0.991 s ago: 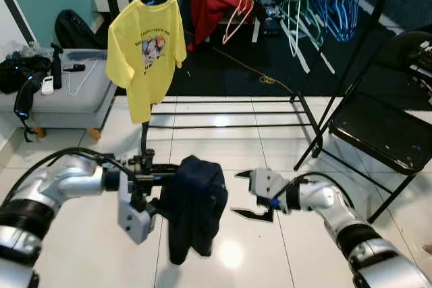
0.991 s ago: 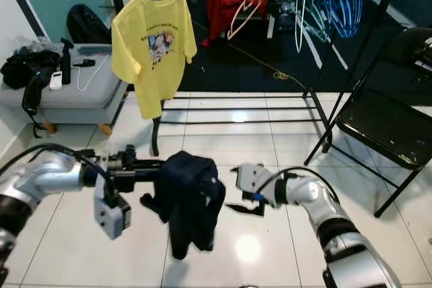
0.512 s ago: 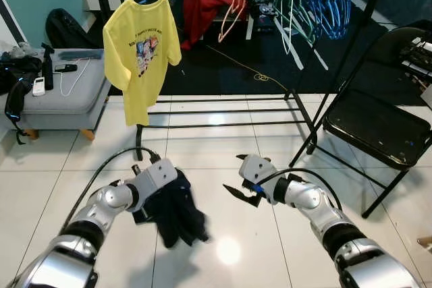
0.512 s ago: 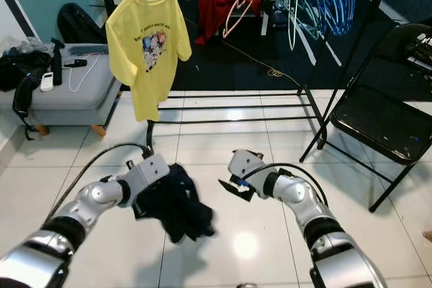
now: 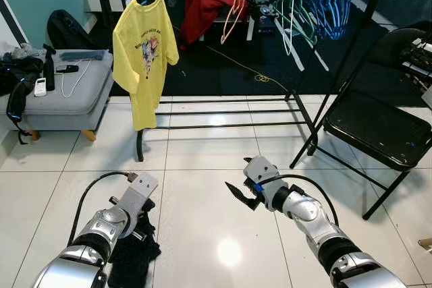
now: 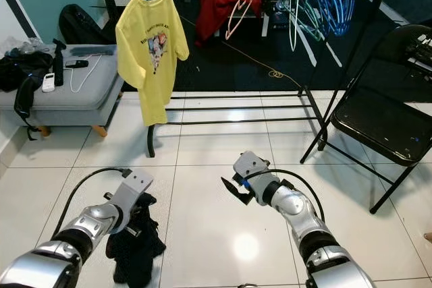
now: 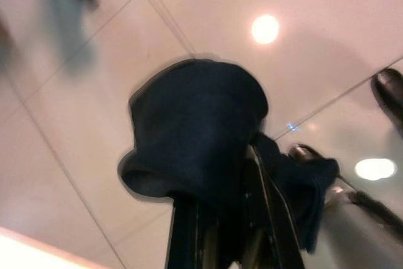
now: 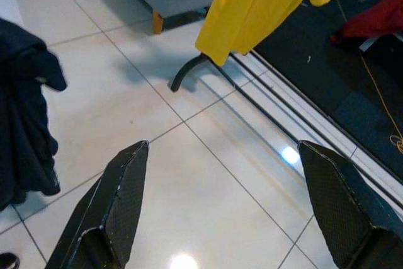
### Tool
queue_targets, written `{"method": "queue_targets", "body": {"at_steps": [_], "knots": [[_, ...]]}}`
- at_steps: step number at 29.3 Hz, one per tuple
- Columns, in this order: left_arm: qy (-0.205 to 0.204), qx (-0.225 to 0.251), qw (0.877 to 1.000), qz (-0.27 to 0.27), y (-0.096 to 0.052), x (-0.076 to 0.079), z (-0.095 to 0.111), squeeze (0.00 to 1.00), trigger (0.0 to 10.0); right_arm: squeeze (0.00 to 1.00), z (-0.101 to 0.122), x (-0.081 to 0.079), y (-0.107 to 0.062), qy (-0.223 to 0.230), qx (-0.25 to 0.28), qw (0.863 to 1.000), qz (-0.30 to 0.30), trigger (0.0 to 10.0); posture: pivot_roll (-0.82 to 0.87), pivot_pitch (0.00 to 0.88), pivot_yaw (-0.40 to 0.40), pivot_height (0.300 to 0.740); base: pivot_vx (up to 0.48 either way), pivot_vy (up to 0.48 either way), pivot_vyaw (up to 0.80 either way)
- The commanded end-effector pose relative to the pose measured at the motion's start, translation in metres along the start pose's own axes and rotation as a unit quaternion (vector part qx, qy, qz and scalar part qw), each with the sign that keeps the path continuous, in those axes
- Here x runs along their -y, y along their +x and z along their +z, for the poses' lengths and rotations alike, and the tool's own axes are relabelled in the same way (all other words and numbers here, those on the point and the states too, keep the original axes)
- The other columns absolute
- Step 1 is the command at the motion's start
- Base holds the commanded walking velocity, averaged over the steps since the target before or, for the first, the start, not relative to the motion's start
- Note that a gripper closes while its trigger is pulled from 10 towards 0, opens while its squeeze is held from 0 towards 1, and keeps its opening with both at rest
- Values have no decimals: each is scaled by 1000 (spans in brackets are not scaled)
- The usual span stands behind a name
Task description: Hang hanger
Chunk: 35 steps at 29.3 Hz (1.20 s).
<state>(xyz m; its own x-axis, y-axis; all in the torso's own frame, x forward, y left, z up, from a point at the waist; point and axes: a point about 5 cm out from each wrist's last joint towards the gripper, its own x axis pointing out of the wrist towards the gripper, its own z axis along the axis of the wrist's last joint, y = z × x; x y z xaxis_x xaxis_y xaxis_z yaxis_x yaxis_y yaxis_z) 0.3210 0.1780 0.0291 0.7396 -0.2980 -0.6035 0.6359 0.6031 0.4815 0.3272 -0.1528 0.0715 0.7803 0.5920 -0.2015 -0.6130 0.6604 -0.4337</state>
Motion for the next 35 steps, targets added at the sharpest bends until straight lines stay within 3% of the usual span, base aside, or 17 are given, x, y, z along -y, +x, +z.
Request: {"method": "queue_targets", "body": {"at_steps": [1, 2, 4, 5, 6, 8, 9, 11, 14, 16, 19, 21, 23, 25, 26, 30, 35], "knots": [[90, 64, 993, -30, 1, 1, 23, 0, 0, 0, -8, -5, -3, 5, -19, 1000, 5, 10000, -39, 160, -7, 740, 0, 0, 0], [198, 110, 970, -88, -1, 13, 35, 0, 0, 0, -9, -5, -4, -1, -23, 1000, 10, 10000, -39, 160, -7, 740, 0, 0, 0], [198, 110, 970, -88, -1, 13, 35, 0, 0, 0, -9, -5, -4, -1, -23, 1000, 10, 10000, -39, 160, -7, 740, 0, 0, 0], [316, 145, 926, -149, -6, 26, 39, 0, 0, 0, -10, -5, -5, -7, -27, 999, 15, 10000, -35, 155, -11, 740, 0, 0, 0], [316, 145, 926, -149, -6, 26, 39, 0, 0, 0, -10, -5, -5, -7, -27, 999, 15, 10000, -35, 155, -11, 740, 0, 0, 0], [468, 147, 841, -227, -16, 43, 22, 0, 0, 0, -12, -5, -6, -15, -31, 999, 22, 10000, -33, 152, -9, 740, 0, 0, 0], [468, 147, 841, -227, -16, 43, 22, 0, 0, 0, -12, -5, -6, -15, -31, 999, 22, 10000, -33, 152, -9, 740, 0, 0, 0], [543, 92, 794, -259, -18, 48, -5, 0, 0, 0, -12, -7, -6, -20, -32, 999, 24, 10000, -34, 149, -6, 740, 0, 0, 0], [579, 26, 780, -237, -16, 37, -20, 0, 0, 0, -12, -9, -6, -22, -32, 999, 25, 10000, -35, 149, -7, 740, 0, 0, 0], [591, 4, 775, -223, -15, 31, -23, 0, 0, 0, -12, -10, -5, -24, -32, 999, 26, 10000, -35, 149, -7, 740, 0, 0, 0], [552, -9, 818, -163, -11, 15, -16, 0, 0, 0, -12, -10, -5, -25, -32, 999, 26, 10000, -37, 150, -6, 740, 0, 0, 0], [552, -9, 818, -163, -11, 15, -16, 0, 0, 0, -12, -10, -5, -25, -32, 999, 26, 10000, -37, 150, -6, 740, 0, 0, 0], [457, 45, 883, -97, -8, 2, 10, 0, 0, 0, -11, -9, -5, -26, -32, 999, 28, 10000, -38, 151, -10, 740, 0, 0, 0], [457, 45, 883, -97, -8, 2, 10, 0, 0, 0, -11, -9, -5, -26, -32, 999, 28, 10000, -38, 151, -10, 740, 0, 0, 0], [408, 82, 905, -83, -9, -2, 24, 0, 0, 0, -12, -10, -5, -24, -33, 999, 34, 10000, -39, 150, -10, 740, 0, 0, 0], [329, 148, 929, -83, -13, -10, 47, 0, 0, 0, -12, -13, -6, -22, -30, 998, 50, 10000, -38, 151, -13, 740, 0, 0, 0], [339, 229, 908, -90, -25, -20, 72, 0, 0, 0, -10, -16, -5, -27, -24, 997, 64, 10000, -34, 145, -16, 740, 0, 0, 0]]}}
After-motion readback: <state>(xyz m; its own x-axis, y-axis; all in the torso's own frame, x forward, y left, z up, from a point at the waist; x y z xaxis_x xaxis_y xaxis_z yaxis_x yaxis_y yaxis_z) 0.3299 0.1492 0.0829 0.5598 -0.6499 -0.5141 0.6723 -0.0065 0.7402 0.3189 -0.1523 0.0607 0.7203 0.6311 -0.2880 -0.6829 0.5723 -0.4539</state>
